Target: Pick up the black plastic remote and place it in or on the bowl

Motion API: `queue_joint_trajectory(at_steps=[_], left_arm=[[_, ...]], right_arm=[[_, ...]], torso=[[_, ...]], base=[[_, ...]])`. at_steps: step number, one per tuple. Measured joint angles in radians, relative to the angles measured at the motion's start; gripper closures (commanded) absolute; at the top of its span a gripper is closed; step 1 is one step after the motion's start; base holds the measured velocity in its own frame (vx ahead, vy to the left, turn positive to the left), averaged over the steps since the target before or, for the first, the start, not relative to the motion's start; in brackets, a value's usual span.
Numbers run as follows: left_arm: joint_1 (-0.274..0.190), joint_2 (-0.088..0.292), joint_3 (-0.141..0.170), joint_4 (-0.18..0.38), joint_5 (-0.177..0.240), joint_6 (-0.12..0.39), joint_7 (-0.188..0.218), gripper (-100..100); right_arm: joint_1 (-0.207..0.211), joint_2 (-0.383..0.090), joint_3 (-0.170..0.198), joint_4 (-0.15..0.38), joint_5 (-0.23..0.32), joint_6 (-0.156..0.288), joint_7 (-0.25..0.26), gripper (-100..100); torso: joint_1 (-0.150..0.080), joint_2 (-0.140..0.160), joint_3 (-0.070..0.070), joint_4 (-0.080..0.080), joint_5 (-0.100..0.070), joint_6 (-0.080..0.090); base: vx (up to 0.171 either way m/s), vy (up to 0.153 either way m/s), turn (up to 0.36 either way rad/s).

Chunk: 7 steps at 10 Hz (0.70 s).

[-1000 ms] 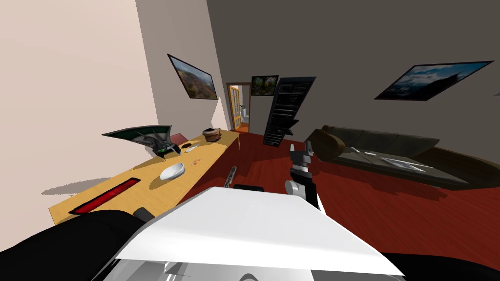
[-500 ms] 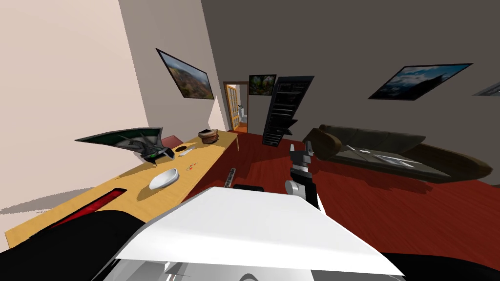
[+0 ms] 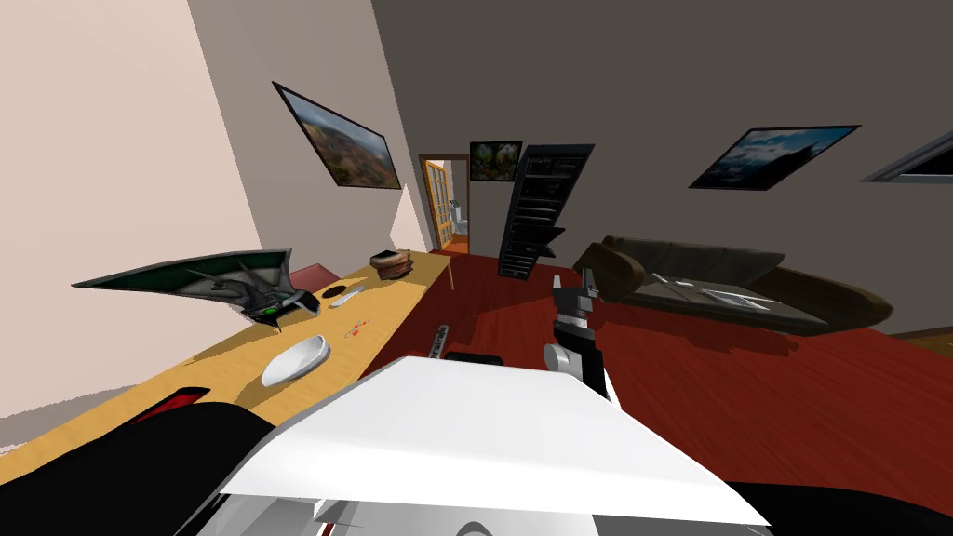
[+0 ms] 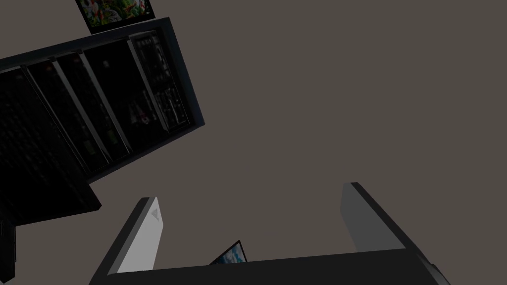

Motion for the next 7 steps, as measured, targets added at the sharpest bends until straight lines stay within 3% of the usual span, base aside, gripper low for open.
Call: queue_joint_trajectory(at_steps=[1,4,7], left_arm=[[0.0,-0.002,-0.002,0.019,-0.001,-0.007,0.001,-100],[0.022,0.047,-0.027,0.098,-0.004,0.003,0.026,-100],[0.048,0.113,-0.045,0.169,-0.009,0.026,0.053,-100]], right_arm=[[0.0,0.0,0.0,0.0,0.0,0.0,0.0,0],[0.0,0.0,0.0,0.0,0.0,0.0,0.0,0],[0.0,0.0,0.0,0.0,0.0,0.0,0.0,0]], torso=[[-0.001,0.002,0.001,0.0,0.0,0.0],[0.004,-0.001,0.0,0.0,0.001,0.0],[0.012,-0.002,-0.001,-0.001,0.002,0.001]], base=[[0.05,0.061,-0.082],[0.077,0.123,-0.094],[0.086,0.202,-0.1]])
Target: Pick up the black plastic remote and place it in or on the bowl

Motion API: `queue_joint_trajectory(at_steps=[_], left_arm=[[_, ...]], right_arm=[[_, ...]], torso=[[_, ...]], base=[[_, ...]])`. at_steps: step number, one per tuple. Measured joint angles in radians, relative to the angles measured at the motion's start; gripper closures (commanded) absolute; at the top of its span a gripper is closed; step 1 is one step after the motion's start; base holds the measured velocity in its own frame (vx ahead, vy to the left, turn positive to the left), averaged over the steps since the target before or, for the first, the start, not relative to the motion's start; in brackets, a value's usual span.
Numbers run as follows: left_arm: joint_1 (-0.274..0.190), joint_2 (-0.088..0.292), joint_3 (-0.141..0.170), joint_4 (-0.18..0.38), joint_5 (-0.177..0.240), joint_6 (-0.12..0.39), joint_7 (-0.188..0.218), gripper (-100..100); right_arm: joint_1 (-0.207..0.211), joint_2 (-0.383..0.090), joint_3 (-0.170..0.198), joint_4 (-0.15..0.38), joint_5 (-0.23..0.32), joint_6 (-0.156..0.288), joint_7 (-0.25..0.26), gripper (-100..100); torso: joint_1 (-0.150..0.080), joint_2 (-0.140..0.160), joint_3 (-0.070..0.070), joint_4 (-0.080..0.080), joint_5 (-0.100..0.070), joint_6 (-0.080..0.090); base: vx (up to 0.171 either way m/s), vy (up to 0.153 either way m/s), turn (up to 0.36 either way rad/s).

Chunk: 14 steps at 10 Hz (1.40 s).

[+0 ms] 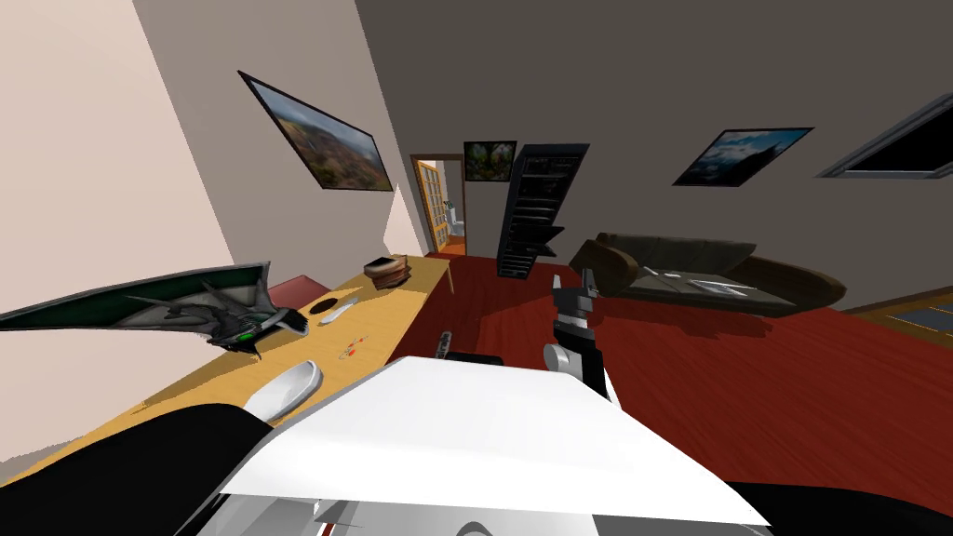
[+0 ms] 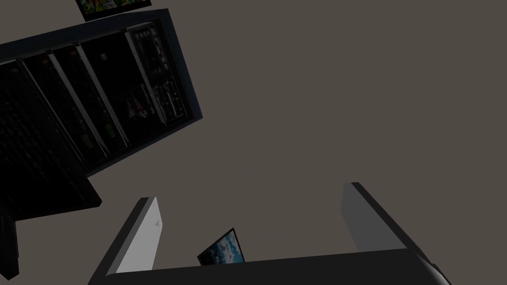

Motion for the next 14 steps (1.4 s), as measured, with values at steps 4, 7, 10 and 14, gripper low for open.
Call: queue_joint_trajectory(at_steps=[4,7,10,14], left_arm=[[0.008,0.052,-0.009,0.057,-0.002,0.011,0.021,-100],[0.005,0.084,-0.012,0.116,-0.005,0.005,0.033,-100],[0.018,0.149,0.0,0.139,-0.005,0.011,0.046,-100],[0.009,0.17,0.009,0.17,-0.007,0.012,0.048,0]], right_arm=[[0.0,0.0,0.0,0.0,0.0,0.0,0.0,0],[0.0,0.0,0.0,0.0,0.0,0.0,0.0,0],[0.0,0.0,0.0,0.0,0.0,0.0,0.0,0],[0.0,0.0,0.0,0.0,0.0,0.0,0.0,0]], torso=[[-0.009,0.004,0.002,0.001,-0.002,-0.001],[-0.004,0.004,0.002,0.001,-0.001,0.0],[-0.001,0.004,0.002,0.001,0.001,0.0],[-0.014,0.005,0.003,0.001,-0.002,-0.001]], base=[[0.023,0.103,-0.041],[0.02,0.198,-0.068],[0.015,0.206,-0.036],[0.003,0.073,-0.02]])
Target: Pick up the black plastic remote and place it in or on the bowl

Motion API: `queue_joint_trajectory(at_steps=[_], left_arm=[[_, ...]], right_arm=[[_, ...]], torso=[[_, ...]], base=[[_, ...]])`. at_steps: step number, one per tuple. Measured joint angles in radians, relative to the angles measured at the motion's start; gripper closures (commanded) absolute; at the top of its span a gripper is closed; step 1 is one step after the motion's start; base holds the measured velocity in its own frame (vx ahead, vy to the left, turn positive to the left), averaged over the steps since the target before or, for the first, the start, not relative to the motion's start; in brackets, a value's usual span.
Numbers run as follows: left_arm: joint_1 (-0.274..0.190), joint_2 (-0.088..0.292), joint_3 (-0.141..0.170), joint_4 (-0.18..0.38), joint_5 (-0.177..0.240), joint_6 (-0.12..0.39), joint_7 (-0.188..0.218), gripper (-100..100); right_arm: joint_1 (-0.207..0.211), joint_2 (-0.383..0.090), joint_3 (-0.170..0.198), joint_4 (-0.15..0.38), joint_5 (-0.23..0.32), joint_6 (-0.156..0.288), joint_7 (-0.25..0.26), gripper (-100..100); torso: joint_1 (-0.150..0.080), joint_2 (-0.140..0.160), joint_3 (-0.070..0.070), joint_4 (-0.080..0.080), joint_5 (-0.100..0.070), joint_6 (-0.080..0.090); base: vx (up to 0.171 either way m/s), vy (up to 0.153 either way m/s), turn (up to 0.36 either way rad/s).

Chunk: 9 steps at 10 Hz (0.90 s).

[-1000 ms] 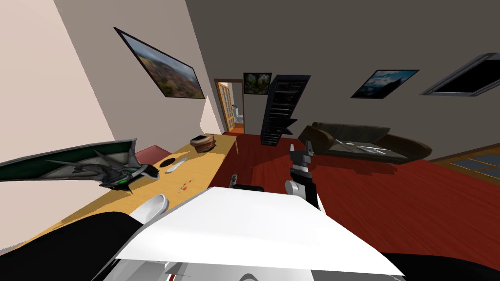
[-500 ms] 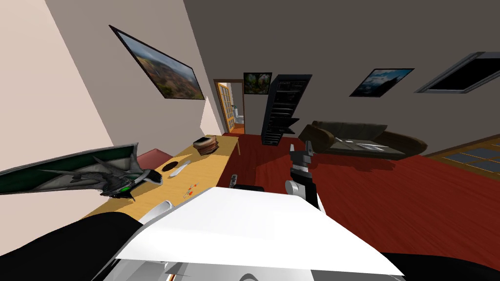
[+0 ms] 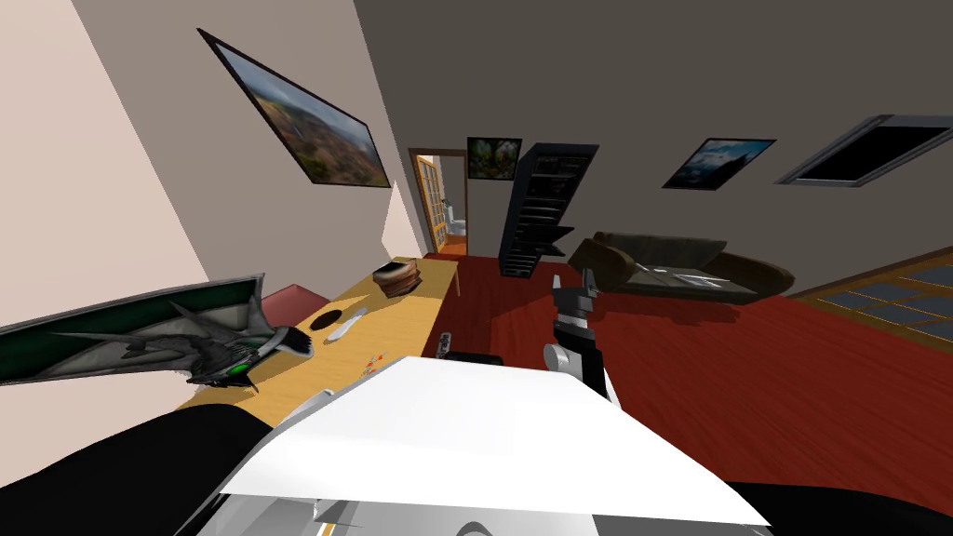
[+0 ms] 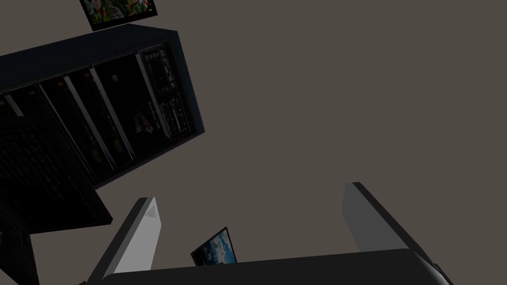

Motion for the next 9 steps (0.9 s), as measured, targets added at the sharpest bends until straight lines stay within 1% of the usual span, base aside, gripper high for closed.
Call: queue_joint_trajectory(at_steps=[1,3,4,5,6,7,9], left_arm=[[0.0,0.0,0.0,0.0,0.0,0.0,0.0,-100],[-0.03,-0.024,-0.018,0.025,0.017,0.007,0.024,-100],[-0.039,-0.034,-0.024,0.024,0.029,0.019,0.042,-100],[-0.061,-0.053,-0.036,0.045,0.039,0.024,0.059,-100],[-0.063,-0.055,-0.038,0.048,0.04,0.024,0.063,100],[-0.063,-0.055,-0.038,0.048,0.04,0.024,0.062,100],[-0.061,-0.054,-0.038,0.047,0.04,0.023,0.063,100]], right_arm=[[0.0,0.0,0.0,0.0,0.0,0.0,0.0,0],[0.0,0.0,0.0,0.0,0.0,0.0,0.0,0],[-0.001,0.0,0.0,0.0,0.0,0.0,0.0,0],[0.0,0.0,0.0,0.0,0.0,0.0,0.0,0],[0.0,0.0,0.0,0.0,0.0,0.0,0.0,0],[0.0,0.0,0.0,0.0,0.0,0.0,0.0,0],[0.0,0.0,0.0,0.0,0.0,0.0,0.0,0]], torso=[[-0.003,0.0,0.0,0.0,-0.001,0.0],[-0.005,0.007,0.004,0.001,-0.001,0.0],[-0.007,0.01,0.005,0.002,-0.002,0.0],[-0.007,0.01,0.006,0.002,-0.002,0.0],[-0.005,0.006,0.004,0.002,-0.001,-0.001],[-0.004,0.003,0.002,0.001,-0.001,0.0],[0.0,0.003,0.003,0.002,0.002,-0.001]], base=[[-0.068,-0.005,-0.302],[-0.145,-0.036,-0.284],[-0.164,-0.046,-0.248],[-0.068,-0.013,-0.037],[-0.013,-0.003,0.009],[-0.006,0.0,-0.009],[0.0,0.0,0.0]])
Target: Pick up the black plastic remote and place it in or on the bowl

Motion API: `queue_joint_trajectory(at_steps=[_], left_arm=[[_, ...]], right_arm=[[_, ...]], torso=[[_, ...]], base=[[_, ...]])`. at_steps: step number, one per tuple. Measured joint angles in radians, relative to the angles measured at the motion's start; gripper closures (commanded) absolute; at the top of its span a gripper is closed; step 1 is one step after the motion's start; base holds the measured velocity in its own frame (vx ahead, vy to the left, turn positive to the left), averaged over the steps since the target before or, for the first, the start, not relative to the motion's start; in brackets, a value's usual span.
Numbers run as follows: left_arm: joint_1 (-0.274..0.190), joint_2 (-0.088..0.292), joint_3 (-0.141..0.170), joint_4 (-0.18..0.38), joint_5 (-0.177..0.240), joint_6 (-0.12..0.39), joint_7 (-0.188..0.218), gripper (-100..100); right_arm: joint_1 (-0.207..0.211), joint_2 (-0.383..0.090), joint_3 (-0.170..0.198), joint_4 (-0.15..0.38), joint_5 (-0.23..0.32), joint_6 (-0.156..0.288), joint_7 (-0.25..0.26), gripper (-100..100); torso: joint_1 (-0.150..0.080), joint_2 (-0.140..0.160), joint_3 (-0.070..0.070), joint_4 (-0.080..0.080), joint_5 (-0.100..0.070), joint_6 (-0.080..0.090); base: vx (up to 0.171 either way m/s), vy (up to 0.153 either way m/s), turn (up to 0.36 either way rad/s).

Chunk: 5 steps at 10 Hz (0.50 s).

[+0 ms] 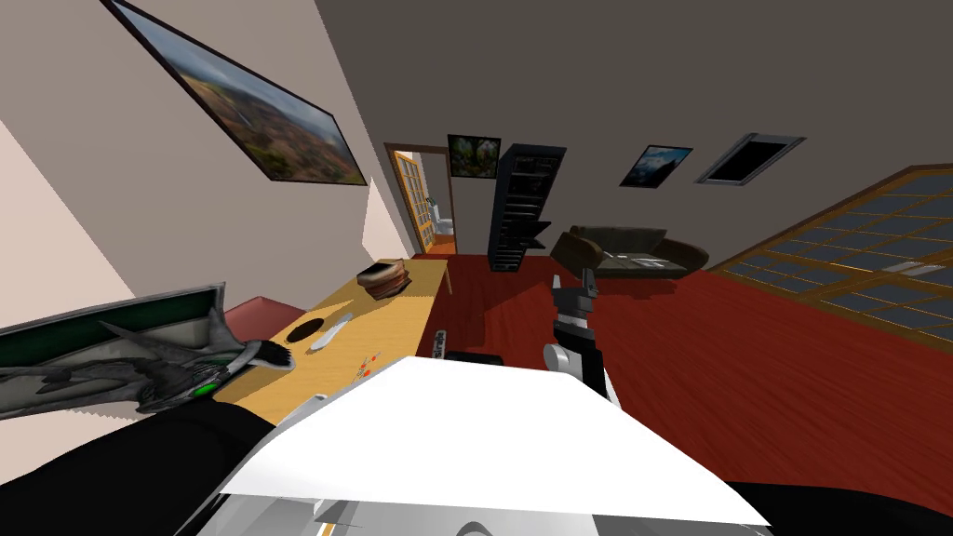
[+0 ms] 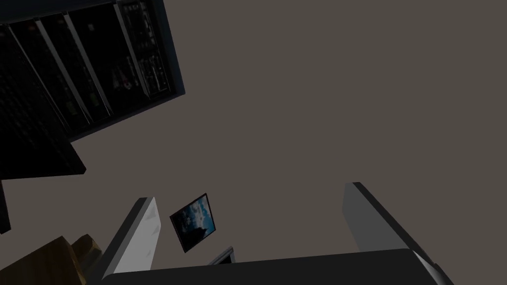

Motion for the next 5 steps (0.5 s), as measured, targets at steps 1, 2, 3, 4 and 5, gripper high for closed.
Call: queue_joint_trajectory(at_steps=[1,2,3,4,5], left_arm=[[-0.001,0.0,0.001,-0.001,0.0,-0.001,0.0,100],[-0.001,-0.001,0.0,-0.001,0.0,-0.001,0.001,0],[-0.001,-0.001,0.001,-0.001,0.0,-0.001,0.001,100],[0.008,0.005,0.007,-0.007,-0.005,-0.002,-0.007,100],[0.02,0.013,0.014,-0.015,-0.013,-0.005,-0.02,100]], right_arm=[[0.0,0.0,0.0,0.0,0.0,0.0,0.0,0],[0.0,0.0,0.0,0.0,0.0,0.0,0.0,0],[0.0,0.0,0.0,0.0,0.0,0.0,0.0,0],[0.0,0.0,0.0,0.0,0.0,0.0,0.0,0],[0.0,0.0,0.0,0.0,0.0,0.0,0.0,0]], torso=[[0.001,0.0,0.0,0.0,0.0,0.0],[0.001,0.0,0.0,0.0,0.0,0.0],[0.001,0.0,0.0,0.0,0.0,0.0],[0.003,-0.002,-0.002,-0.001,0.0,-0.001],[0.003,-0.006,-0.004,-0.002,0.001,-0.001]], base=[[0.0,0.0,0.0],[0.0,0.0,0.0],[0.06,0.038,0.2],[0.125,0.041,0.299],[0.154,0.028,0.264]])
